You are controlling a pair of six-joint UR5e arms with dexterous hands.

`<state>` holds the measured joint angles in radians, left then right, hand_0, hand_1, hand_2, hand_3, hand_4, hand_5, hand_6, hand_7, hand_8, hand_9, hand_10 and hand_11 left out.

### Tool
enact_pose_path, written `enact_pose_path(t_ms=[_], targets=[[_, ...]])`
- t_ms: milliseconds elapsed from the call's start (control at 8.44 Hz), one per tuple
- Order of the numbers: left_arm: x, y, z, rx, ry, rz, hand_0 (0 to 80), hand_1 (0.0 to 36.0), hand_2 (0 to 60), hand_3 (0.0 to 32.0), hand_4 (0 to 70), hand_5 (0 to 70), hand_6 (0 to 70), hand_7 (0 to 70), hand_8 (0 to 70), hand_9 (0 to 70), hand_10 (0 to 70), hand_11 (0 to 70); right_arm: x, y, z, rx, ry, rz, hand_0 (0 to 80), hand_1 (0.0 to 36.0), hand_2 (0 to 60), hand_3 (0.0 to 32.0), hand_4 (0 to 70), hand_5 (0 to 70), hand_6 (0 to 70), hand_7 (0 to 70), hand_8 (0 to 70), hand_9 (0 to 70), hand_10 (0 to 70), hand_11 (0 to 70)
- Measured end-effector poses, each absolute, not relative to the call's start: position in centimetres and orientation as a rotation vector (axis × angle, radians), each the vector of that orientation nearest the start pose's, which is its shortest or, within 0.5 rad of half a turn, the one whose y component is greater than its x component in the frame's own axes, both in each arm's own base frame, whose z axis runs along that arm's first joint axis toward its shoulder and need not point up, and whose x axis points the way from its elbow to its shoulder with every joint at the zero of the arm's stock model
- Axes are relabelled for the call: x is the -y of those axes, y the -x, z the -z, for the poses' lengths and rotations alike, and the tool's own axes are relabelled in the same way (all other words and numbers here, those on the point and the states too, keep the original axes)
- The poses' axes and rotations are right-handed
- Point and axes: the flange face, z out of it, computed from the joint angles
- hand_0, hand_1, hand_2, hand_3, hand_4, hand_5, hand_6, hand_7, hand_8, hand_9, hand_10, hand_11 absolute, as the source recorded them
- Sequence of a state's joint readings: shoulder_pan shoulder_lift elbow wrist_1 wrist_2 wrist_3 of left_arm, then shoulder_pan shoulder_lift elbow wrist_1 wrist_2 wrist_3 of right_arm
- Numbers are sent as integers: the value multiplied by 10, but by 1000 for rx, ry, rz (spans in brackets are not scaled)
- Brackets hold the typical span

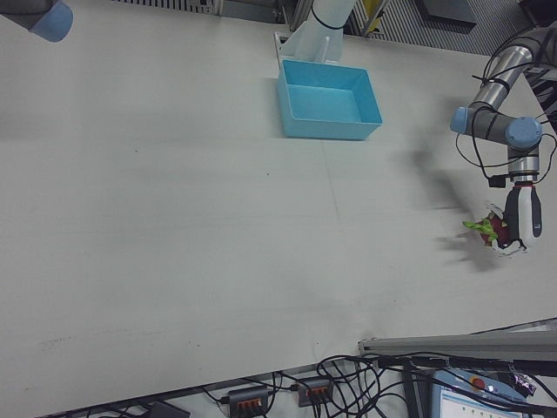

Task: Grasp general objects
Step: 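Lift the dragon fruit and carry it over the blue tray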

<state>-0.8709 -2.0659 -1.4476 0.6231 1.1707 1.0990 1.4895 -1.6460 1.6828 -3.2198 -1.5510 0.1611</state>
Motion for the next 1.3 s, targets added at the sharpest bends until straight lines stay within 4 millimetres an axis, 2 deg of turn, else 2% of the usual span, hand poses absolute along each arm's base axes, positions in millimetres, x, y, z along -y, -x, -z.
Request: enact_pose_path(t_ms=[118,237,355,474,592,711,829,947,1066,1184,1303], targets=[[608,-269,-495,-1462,-583,1315,800,299,600,0,700,700,700,700,700,700,700,700,465,-98,-676,-2114,-236,2214,0,0,0,0,0,0,0,0,0,0,0,0],[625,-263,-469,-1584,-510,1226,800,304,600,0,700,700,700,700,700,700,700,700,465,-98,-676,-2114,-236,2214,0,0,0,0,0,0,0,0,0,0,0,0],[640,-263,-433,-1715,-421,1115,800,319,600,0,700,700,700,700,700,700,700,700,465,-98,-676,-2114,-236,2214,0,0,0,0,0,0,0,0,0,0,0,0],[645,-266,-392,-1853,-314,998,800,332,600,0,700,700,700,700,700,700,700,700,465,-98,-676,-2114,-236,2214,0,0,0,0,0,0,0,0,0,0,0,0],[633,-266,-343,-1976,-233,889,800,328,600,0,700,700,700,700,700,700,700,700,465,-98,-676,-2114,-236,2215,0,0,0,0,0,0,0,0,0,0,0,0],[605,-276,-299,-2048,-155,780,800,324,600,0,700,700,700,700,700,700,700,700,465,-98,-676,-2114,-236,2214,0,0,0,0,0,0,0,0,0,0,0,0],[563,-303,-262,-2089,-57,661,800,321,600,0,700,700,700,700,700,700,700,700,465,-98,-676,-2114,-236,2214,0,0,0,0,0,0,0,0,0,0,0,0],[513,-339,-232,-2114,47,552,800,317,600,0,700,700,700,700,700,700,700,700,465,-98,-676,-2114,-235,2214,0,0,0,0,0,0,0,0,0,0,0,0],[460,-380,-212,-2130,151,461,800,316,600,0,700,700,700,700,700,700,700,700,465,-98,-676,-2114,-235,2215,0,0,0,0,0,0,0,0,0,0,0,0],[418,-414,-201,-2142,230,403,800,315,600,0,700,700,700,700,700,700,700,700,465,-98,-676,-2114,-235,2215,0,0,0,0,0,0,0,0,0,0,0,0],[387,-438,-195,-2151,287,365,800,315,600,0,700,700,700,700,700,700,700,700,465,-98,-676,-2114,-235,2215,0,0,0,0,0,0,0,0,0,0,0,0]])
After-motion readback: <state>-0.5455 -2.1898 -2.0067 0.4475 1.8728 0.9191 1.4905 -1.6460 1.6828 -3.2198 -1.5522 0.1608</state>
